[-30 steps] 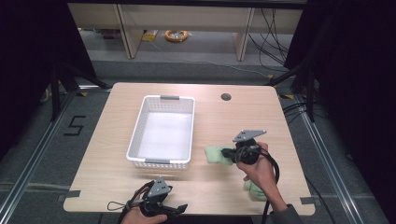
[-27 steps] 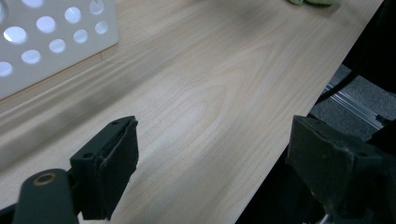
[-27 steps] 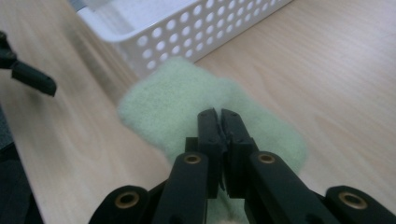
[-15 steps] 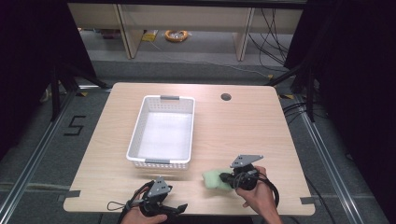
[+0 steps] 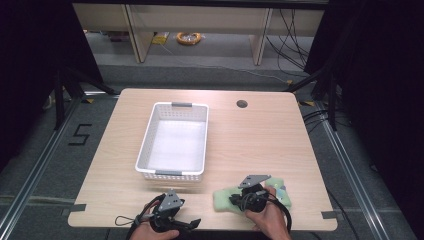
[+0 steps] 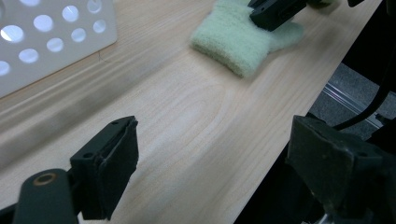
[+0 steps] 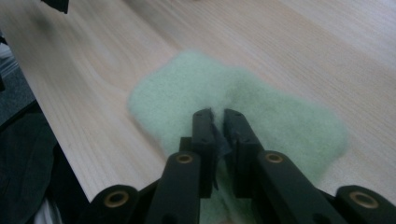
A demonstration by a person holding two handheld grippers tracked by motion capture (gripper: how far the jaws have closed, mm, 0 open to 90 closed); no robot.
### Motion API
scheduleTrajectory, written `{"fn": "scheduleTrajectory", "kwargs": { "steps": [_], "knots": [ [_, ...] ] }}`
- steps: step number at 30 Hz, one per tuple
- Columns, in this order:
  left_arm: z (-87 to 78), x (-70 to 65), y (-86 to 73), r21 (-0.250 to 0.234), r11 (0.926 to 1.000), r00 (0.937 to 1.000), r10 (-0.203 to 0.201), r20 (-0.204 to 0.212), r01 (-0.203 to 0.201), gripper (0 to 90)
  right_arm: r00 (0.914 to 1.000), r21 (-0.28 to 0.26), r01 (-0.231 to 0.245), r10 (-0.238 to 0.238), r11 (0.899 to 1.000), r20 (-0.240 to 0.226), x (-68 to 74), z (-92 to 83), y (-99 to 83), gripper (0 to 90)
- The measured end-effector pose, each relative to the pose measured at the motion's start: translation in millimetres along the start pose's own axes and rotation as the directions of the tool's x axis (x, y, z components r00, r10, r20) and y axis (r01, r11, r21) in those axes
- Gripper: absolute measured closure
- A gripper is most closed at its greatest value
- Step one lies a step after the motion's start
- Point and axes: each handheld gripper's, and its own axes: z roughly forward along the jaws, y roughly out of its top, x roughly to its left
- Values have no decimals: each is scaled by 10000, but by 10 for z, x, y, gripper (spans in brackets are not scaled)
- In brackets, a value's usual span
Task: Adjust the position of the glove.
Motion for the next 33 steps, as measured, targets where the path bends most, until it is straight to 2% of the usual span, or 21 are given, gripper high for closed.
{"fn": "scheduleTrajectory", "kwargs": {
  "steps": [1,2,3,4,7,9,10,11,12,13,14,17,21,23,24,25,28,30,31,32,33],
  "knots": [
    [-1,0,0,-1,10000,10000,1,-5,-1,157,9998,17,-186,186,9998,-17,7,-5,1,795],
    [-1,1,1,-4,10000,10000,-12,-10,12,157,10000,-51,-85,85,10000,20,1,5,-5,761],
    [-2,1,1,-4,10000,10000,-19,-7,19,157,9994,-247,-329,327,9992,-77,12,8,-4,722],
    [3,-4,0,-80,9999,10000,-99,-4,98,157,9986,-45,-523,523,9986,27,25,-27,3,697],
    [-4,-6,3,-82,9999,9999,-105,11,105,157,9999,-651,-139,133,9978,-98,-9,-141,39,662],
    [-6,-5,3,-85,9999,9999,-112,15,112,157,9996,-719,30,-10,9974,278,-78,-292,57,648],
    [-6,-5,3,-92,9999,9999,-119,16,119,157,9987,-923,-205,248,9955,448,-115,-360,43,647],
    [-6,-5,3,-98,9999,9999,-121,15,121,157,9982,-1061,-19,82,9944,597,-191,-422,26,644],
    [-5,-5,4,-94,9999,9999,-125,13,125,157,9967,-952,-152,227,9953,785,-246,-493,-1,644],
    [-5,-4,5,-85,9999,9999,-126,9,127,157,9924,-1015,-594,698,9931,1016,-294,-567,-47,643],
    [1,-4,3,-123,9998,9999,-149,1,149,157,9903,-803,-669,760,9945,1161,-329,-626,-66,641],
    [-8,9,7,142,9999,9999,-27,105,26,157,9800,-793,-817,946,9935,1750,-453,-745,-174,631],
    [0,3,2,30,10000,10000,3,24,-3,157,9686,-871,-1174,1334,9893,2098,-567,-845,-286,620],
    [-5,7,4,76,10000,10000,-5,47,4,157,9616,-692,-1472,1591,9867,2238,-593,-883,-326,611],
    [-6,8,5,80,10000,10000,2,51,-2,157,9632,-691,-1358,1480,9883,2244,-623,-878,-354,610],
    [-5,6,4,69,10000,10000,-1,44,1,157,9521,-556,-1962,2038,9790,2279,-594,-881,-366,607],
    [0,4,2,-7,10000,10000,-11,7,11,157,9573,-389,-1509,1558,9878,2435,-676,-866,-428,587],
    [-4,6,4,67,10000,10000,6,58,-7,157,9538,-372,-1779,1816,9833,2394,-692,-861,-458,581],
    [-4,5,4,78,10000,10000,13,69,-14,157,9415,-294,-2263,2263,9736,2496,-677,-859,-472,576],
    [-3,5,4,82,10000,10000,22,73,-23,157,9408,-124,-2228,2183,9748,2594,-707,-859,-489,574],
    [-1,4,4,76,10000,10000,11,71,-12,157,9345,-118,-2553,2499,9668,2536,-709,-844,-506,574]
  ]
}}
